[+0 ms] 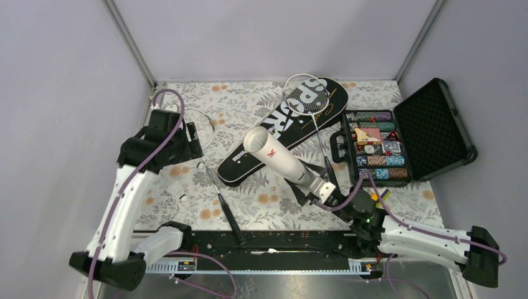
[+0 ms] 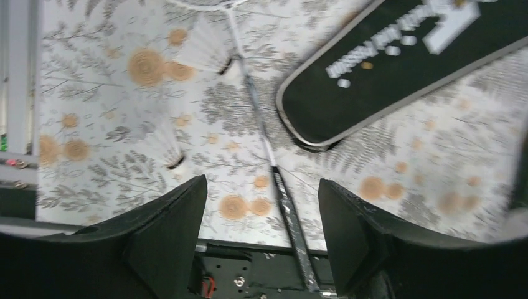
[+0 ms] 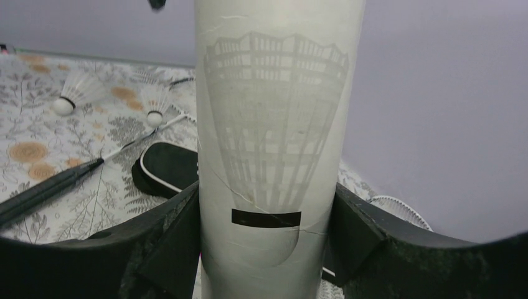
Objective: Pack up the badminton gear
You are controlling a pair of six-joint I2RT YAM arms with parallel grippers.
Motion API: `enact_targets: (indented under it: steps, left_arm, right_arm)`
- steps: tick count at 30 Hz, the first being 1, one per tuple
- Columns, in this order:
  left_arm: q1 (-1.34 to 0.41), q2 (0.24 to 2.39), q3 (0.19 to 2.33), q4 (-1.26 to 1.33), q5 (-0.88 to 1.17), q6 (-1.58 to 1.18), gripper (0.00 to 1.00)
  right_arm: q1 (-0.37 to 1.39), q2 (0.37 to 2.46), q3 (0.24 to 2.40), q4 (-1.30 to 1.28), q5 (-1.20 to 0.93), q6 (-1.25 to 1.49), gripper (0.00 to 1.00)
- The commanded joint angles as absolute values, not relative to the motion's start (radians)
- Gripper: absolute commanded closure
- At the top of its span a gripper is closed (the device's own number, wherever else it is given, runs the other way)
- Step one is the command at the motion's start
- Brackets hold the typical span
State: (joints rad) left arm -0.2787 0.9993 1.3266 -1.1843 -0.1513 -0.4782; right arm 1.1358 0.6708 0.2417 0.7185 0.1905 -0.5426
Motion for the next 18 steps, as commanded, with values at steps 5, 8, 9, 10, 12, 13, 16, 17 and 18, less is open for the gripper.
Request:
enact_targets:
  steps: [5, 8, 9, 10, 12, 13, 16, 17, 18]
  left_arm:
    - [-0.002, 1.264, 1.299, -1.037, 0.078, -0.277, 0.27]
    - [0.049, 1.362, 1.299, -0.972, 0.098, -0.286, 0.25]
    - [0.076, 1.395, 1.295, -0.946, 0.117, -0.296, 0.25]
    - [0.104, 1.426, 1.292, -0.916, 0.140, -0.306, 0.25]
    - [0.151, 1.482, 1.286, -0.873, 0.190, -0.306, 0.25]
    - [0.171, 1.507, 1.292, -0.861, 0.212, -0.300, 0.25]
    - [0.216, 1.598, 1.333, -0.856, 0.256, -0.271, 0.26]
    - [0.224, 1.632, 1.345, -0.856, 0.276, -0.266, 0.27]
    - [0.231, 1.654, 1.354, -0.855, 0.298, -0.265, 0.28]
  right_arm:
    - [1.136, 0.452, 0.269, 0.628, 0.144, -0.534, 0.57]
    - [1.136, 0.409, 0.278, 0.587, 0.117, -0.522, 0.57]
    - [1.136, 0.399, 0.277, 0.587, 0.110, -0.518, 0.57]
    - [1.135, 0.392, 0.280, 0.584, 0.103, -0.514, 0.57]
    - [1.135, 0.380, 0.285, 0.569, 0.085, -0.510, 0.57]
    - [1.136, 0.374, 0.288, 0.558, 0.076, -0.508, 0.57]
    - [1.135, 0.361, 0.296, 0.530, 0.050, -0.503, 0.57]
    - [1.136, 0.359, 0.297, 0.526, 0.041, -0.503, 0.57]
    - [1.136, 0.359, 0.298, 0.523, 0.034, -0.502, 0.57]
